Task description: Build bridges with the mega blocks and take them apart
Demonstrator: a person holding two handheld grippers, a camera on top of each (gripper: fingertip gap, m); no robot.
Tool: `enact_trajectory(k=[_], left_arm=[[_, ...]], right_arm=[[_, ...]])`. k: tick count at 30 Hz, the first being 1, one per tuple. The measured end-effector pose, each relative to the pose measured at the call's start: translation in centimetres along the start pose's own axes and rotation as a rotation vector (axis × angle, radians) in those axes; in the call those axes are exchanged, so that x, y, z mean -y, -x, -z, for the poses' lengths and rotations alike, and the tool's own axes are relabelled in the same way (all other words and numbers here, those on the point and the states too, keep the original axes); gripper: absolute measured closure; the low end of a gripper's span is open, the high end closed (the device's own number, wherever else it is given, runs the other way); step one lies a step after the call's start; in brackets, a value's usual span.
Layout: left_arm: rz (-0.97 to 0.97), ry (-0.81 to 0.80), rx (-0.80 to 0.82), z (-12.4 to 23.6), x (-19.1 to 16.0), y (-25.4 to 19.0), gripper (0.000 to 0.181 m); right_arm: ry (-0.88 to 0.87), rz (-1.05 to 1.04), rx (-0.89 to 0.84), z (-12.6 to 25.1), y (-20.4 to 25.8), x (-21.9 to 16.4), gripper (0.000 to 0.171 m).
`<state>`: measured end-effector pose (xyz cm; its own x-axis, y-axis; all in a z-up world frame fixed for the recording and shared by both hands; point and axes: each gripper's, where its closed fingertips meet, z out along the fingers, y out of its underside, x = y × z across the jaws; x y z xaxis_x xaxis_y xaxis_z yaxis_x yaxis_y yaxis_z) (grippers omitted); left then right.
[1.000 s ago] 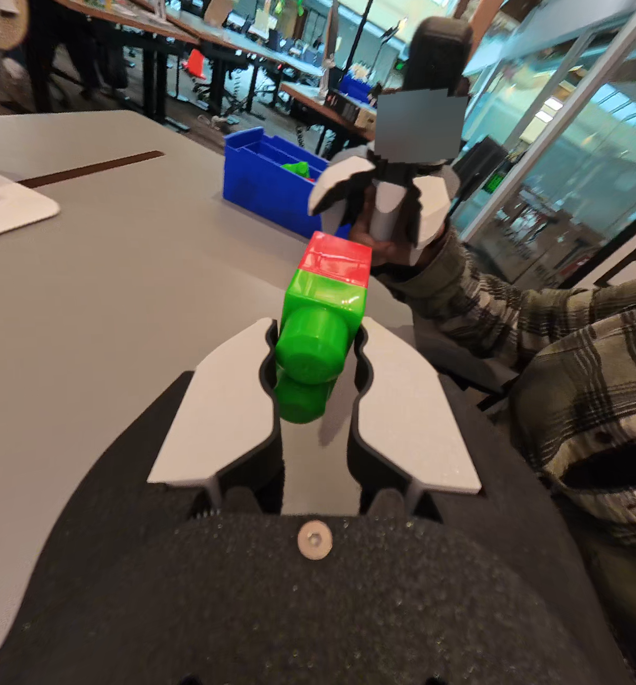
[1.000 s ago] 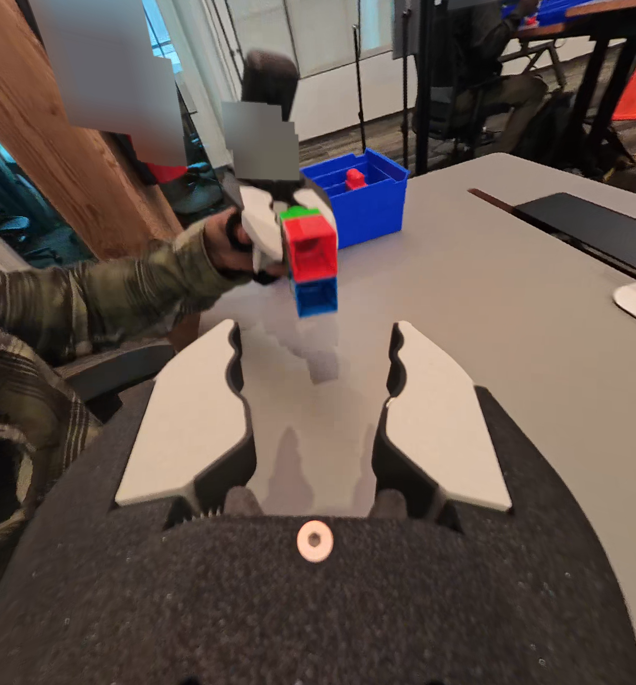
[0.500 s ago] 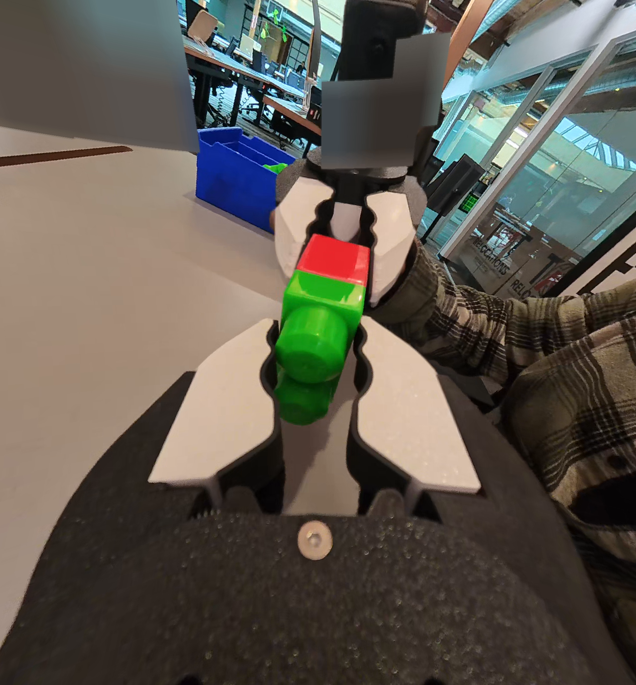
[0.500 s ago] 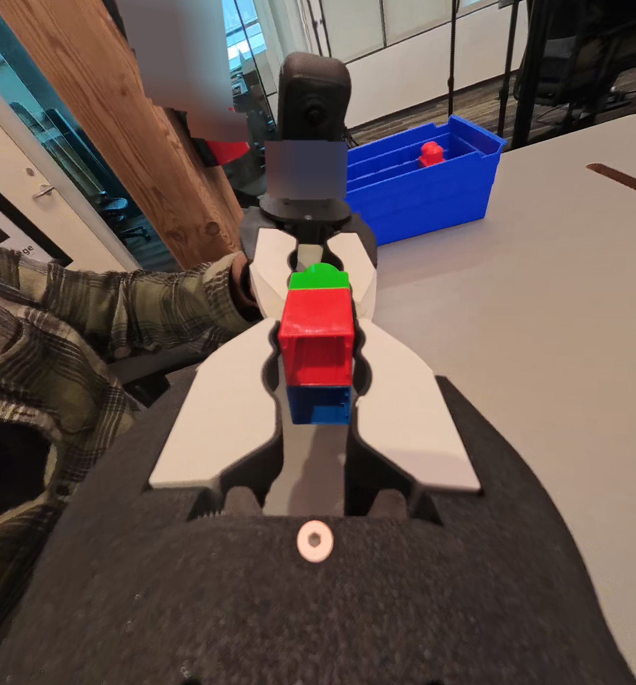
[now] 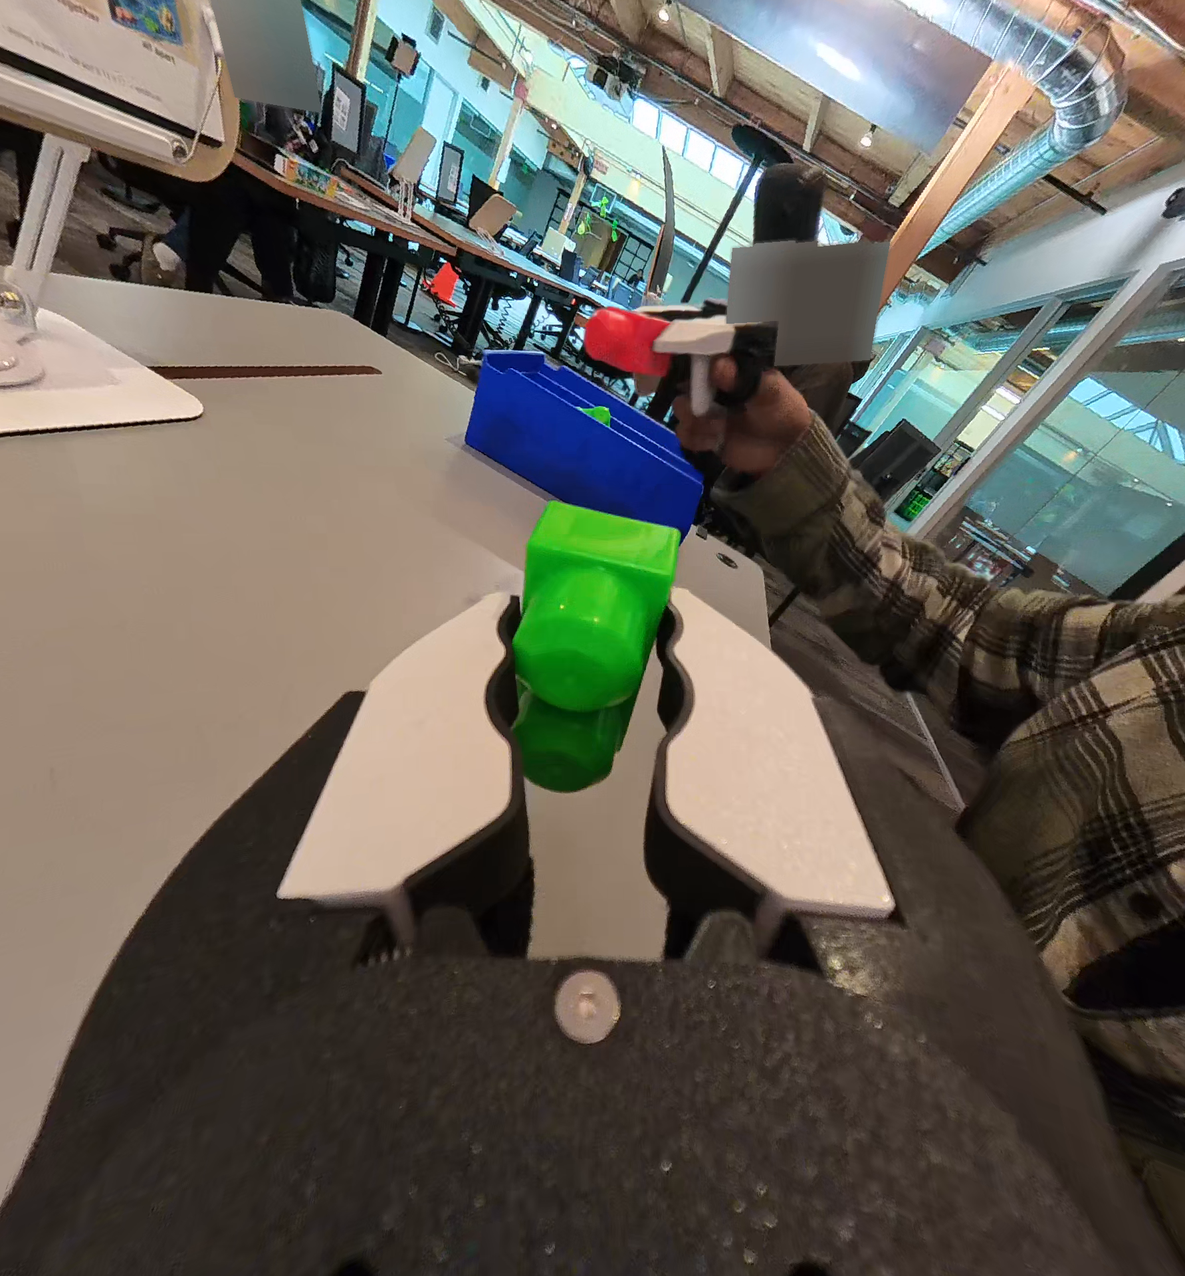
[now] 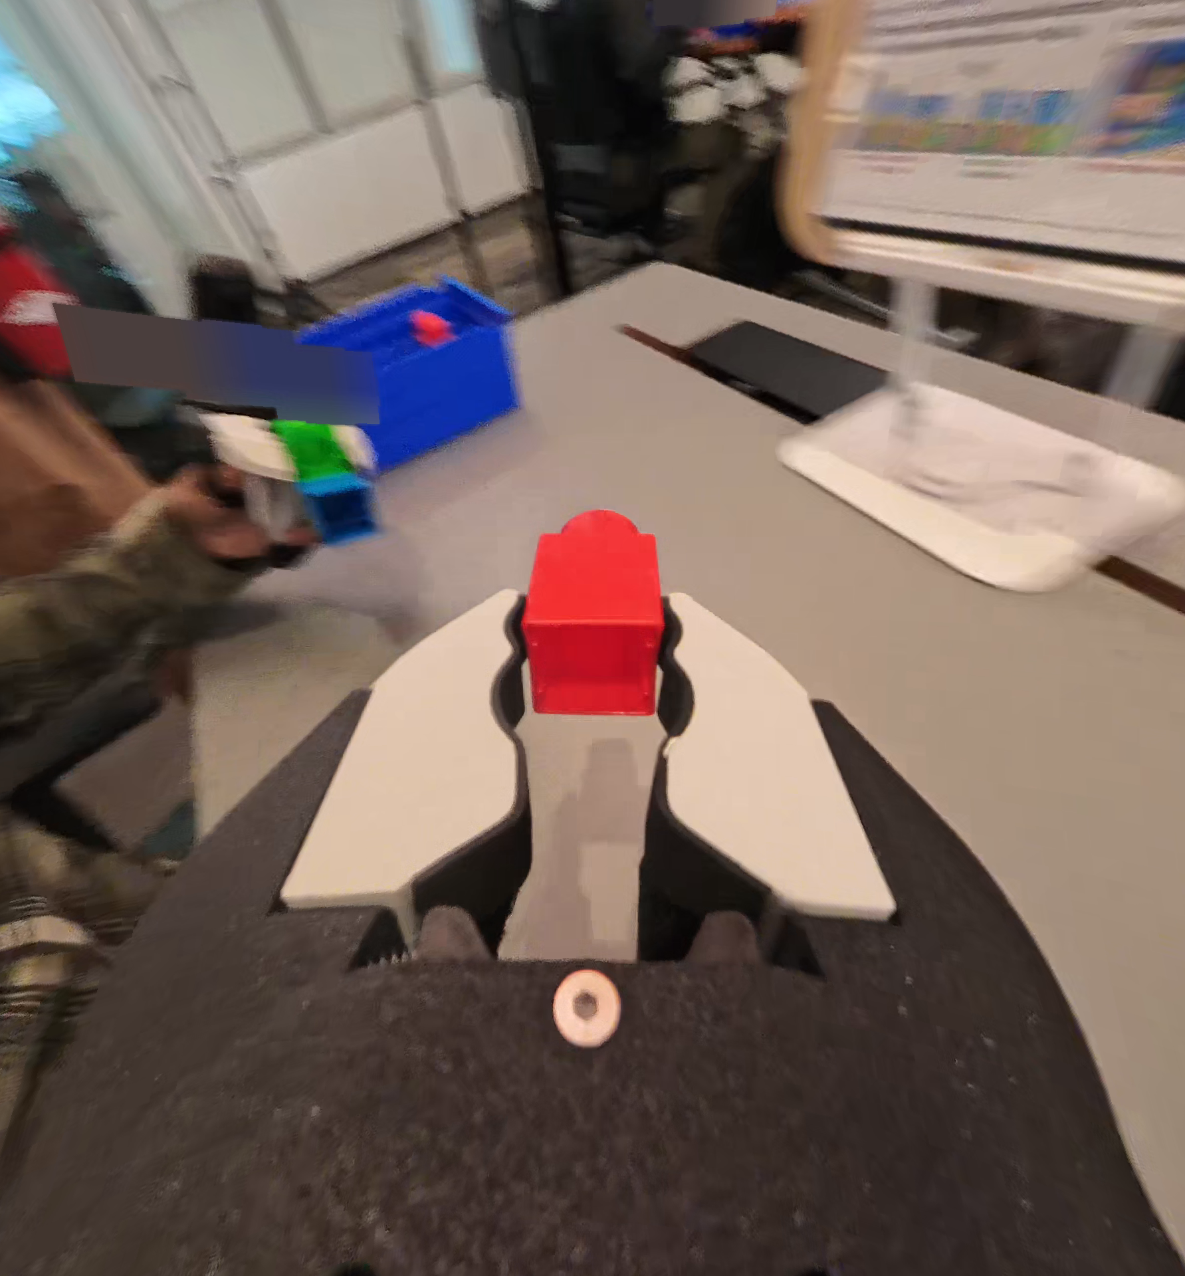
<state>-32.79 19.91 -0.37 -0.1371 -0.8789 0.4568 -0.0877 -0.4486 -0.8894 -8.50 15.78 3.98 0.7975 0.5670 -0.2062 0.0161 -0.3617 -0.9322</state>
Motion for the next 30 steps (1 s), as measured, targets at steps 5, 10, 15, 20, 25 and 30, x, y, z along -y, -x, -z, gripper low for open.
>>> enact_trajectory(k=[5, 10, 15, 20, 25, 30], left_arm=[[-0.021, -0.021, -0.022, 0.7, 0.4, -1.1, 0.143], [-0.04, 0.006, -0.034, -0.1, 0.0, -1.7, 0.143], [-0.054, 0.032, -0.034, -0.8, -0.2, -2.2, 0.143], [-0.061, 0.039, -0.019, -0.8, 0.0, -2.2, 0.143], [-0.051, 0.037, -0.01, -0.5, 0.2, -1.6, 0.143], [-0.033, 0.028, -0.025, -1.0, 0.5, -1.0, 0.143]], right_arm=[[0.128, -0.092, -0.478, 14.3, -12.6, -2.1, 0.136], [0.232, -0.233, -0.683, 22.4, -19.3, -7.1, 0.136], [0.324, -0.293, -0.699, 22.9, -21.7, -11.6, 0.135], [0.337, -0.292, -0.679, 22.5, -22.2, -13.3, 0.132], [0.279, -0.208, -0.659, 22.6, -20.9, -10.5, 0.087], [0.073, -0.031, -0.519, 18.9, -14.9, -2.8, 0.068]])
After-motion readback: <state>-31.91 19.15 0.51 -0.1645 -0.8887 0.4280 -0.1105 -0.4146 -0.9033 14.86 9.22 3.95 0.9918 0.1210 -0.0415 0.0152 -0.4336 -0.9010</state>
